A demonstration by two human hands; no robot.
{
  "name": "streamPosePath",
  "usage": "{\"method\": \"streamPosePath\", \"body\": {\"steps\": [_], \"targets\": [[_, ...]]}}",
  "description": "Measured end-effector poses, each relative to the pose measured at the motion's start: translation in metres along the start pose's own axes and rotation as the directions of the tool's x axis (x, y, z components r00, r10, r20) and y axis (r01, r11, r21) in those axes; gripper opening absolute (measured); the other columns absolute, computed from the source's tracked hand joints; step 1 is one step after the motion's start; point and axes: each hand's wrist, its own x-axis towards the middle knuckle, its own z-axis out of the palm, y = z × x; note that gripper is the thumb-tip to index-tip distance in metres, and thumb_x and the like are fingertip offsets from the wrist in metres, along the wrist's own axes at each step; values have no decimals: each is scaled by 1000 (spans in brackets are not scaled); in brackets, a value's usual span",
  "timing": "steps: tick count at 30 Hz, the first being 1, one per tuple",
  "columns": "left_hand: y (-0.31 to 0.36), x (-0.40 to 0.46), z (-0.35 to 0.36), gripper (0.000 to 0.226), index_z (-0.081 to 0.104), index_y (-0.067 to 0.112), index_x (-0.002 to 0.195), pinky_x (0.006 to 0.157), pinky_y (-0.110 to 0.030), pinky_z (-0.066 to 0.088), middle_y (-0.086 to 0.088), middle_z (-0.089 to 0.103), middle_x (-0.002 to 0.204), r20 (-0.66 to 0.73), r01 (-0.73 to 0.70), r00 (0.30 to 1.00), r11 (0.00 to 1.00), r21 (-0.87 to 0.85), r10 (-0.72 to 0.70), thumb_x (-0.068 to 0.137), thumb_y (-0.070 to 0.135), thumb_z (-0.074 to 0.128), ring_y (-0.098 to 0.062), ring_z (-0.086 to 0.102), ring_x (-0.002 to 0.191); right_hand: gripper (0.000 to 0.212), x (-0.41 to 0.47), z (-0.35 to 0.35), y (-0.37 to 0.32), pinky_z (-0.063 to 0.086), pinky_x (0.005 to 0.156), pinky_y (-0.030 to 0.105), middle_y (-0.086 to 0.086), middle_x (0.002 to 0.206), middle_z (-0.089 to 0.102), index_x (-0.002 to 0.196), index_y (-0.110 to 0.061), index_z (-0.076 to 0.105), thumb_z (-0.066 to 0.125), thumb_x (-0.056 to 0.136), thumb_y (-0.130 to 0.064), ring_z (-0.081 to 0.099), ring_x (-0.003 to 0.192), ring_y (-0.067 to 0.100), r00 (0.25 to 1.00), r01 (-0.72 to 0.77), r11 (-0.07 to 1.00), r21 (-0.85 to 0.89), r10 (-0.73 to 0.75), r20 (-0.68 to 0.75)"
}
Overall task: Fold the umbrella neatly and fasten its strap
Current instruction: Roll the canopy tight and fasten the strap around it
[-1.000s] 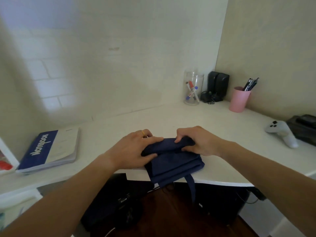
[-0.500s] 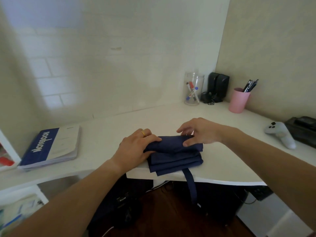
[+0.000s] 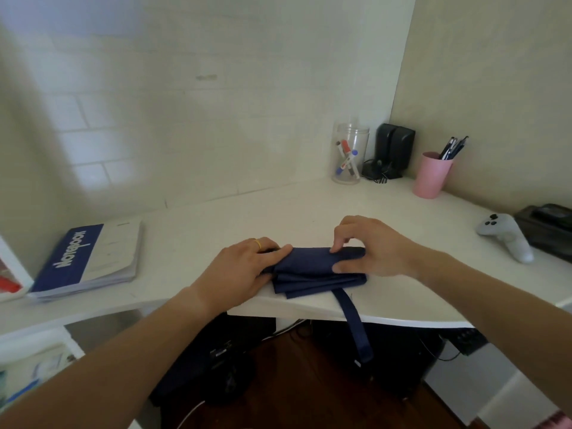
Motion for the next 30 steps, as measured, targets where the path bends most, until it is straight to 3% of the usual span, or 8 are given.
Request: {"method": "streamPosePath", "body": {"steps": [5,8,11,13,16,20,24,30], "targets": [[5,0,6,57,58,24,141,71,-41,61,-2,65,126,-69,-27,997,997,72,32,87,17,73,-24,64,102,35,4,-22,8,54,96,32,-7,109,73,113,-26,68,82,82,-21,70,103,13,931,-318,898,304,235,279],[10,3,-13,50,62,34,135,84,-34,57,9,61,125,11,4,1000,997,-79,-3,85,35,68,-13,61,104,38,5,-16,6,52,84,22,-8,105,73,114,-24,73,83,78,-20,66,95,5,953,-238,960,146,201,227],[14,16,-34,43,69,43,114,87,-30,54,21,61,111,124,210,976,927,-310,-179,80,67,59,1,61,97,38,-2,-9,4,51,77,22,-7,103,70,107,-23,74,86,72,-19,64,90,8,981,-162,981,108,148,126],[17,29,-33,49,67,42,114,86,-31,54,20,60,109,170,252,963,927,-278,-211,80,76,58,0,61,95,41,-7,-5,2,51,78,24,-8,102,68,107,-23,71,87,70,-19,64,88,10,992,-106,992,64,101,78],[27,40,-19,56,61,37,131,90,-36,52,12,59,116,284,227,944,954,-197,-166,85,70,60,-9,59,102,44,-16,4,0,51,81,31,-8,104,66,108,-25,67,86,69,-24,63,91,12,998,-65,997,-30,65,9],[34,42,-11,51,61,34,126,88,-38,50,9,61,113,296,236,938,956,-172,-178,84,62,67,-14,58,102,52,-26,12,-4,48,82,31,-6,104,61,113,-27,61,85,67,-27,57,94,14,996,-55,997,-50,52,-70],[40,45,-15,55,58,31,124,84,-35,47,10,60,115,295,233,937,965,-121,-189,80,61,73,-13,56,103,68,-18,12,-7,42,94,30,0,115,56,134,-29,55,80,71,-34,50,107,15,984,-157,986,-48,160,76],[42,38,-9,54,61,32,122,89,-42,52,5,52,109,372,286,908,933,-218,-191,79,63,68,-16,56,99,50,-31,27,-17,46,101,31,-6,121,69,124,-29,66,81,76,-25,60,107,9,960,-274,948,161,279,-12]]}}
